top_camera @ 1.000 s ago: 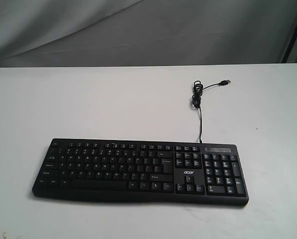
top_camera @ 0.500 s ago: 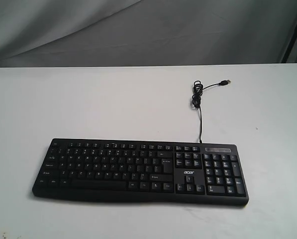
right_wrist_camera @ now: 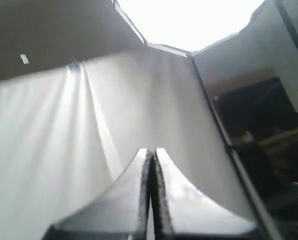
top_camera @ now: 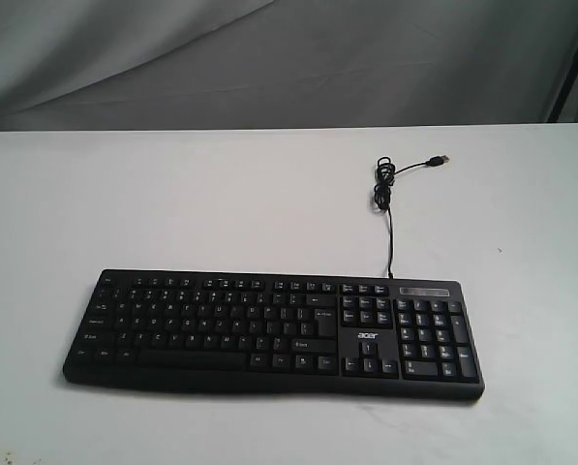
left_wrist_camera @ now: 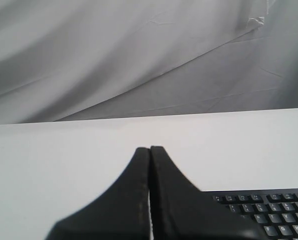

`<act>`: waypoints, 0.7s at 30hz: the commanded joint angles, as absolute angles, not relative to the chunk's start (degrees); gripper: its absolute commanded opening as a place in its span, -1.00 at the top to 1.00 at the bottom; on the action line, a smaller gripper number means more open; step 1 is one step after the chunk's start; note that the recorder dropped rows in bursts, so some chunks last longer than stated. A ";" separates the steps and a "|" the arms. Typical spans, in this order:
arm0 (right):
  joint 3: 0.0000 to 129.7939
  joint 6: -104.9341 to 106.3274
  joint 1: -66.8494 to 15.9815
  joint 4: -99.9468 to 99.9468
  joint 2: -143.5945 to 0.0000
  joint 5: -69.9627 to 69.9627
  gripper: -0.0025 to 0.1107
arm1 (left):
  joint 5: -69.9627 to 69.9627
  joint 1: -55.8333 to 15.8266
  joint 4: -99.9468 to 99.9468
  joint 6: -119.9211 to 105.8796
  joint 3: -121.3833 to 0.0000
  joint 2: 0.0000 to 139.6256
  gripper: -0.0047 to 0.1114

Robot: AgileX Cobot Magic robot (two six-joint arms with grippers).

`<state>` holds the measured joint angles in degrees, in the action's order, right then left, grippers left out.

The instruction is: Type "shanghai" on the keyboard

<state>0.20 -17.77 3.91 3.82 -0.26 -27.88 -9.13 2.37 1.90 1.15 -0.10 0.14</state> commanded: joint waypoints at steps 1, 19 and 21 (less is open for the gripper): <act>2.08 -36.58 4.01 -7.21 -0.17 -34.72 0.96 | -8.79 2.00 1.90 1.31 0.00 0.00 0.92; 63.05 -66.06 4.01 -87.07 -63.41 -3.36 0.96 | -8.79 2.00 1.90 1.31 0.00 0.00 0.92; 65.69 -66.38 4.01 -83.71 -66.14 9.26 0.96 | -8.79 2.00 1.90 1.31 0.00 0.00 0.92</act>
<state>61.98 -65.75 3.91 -84.02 -63.03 -5.44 -9.13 2.37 1.90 1.15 -0.10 0.14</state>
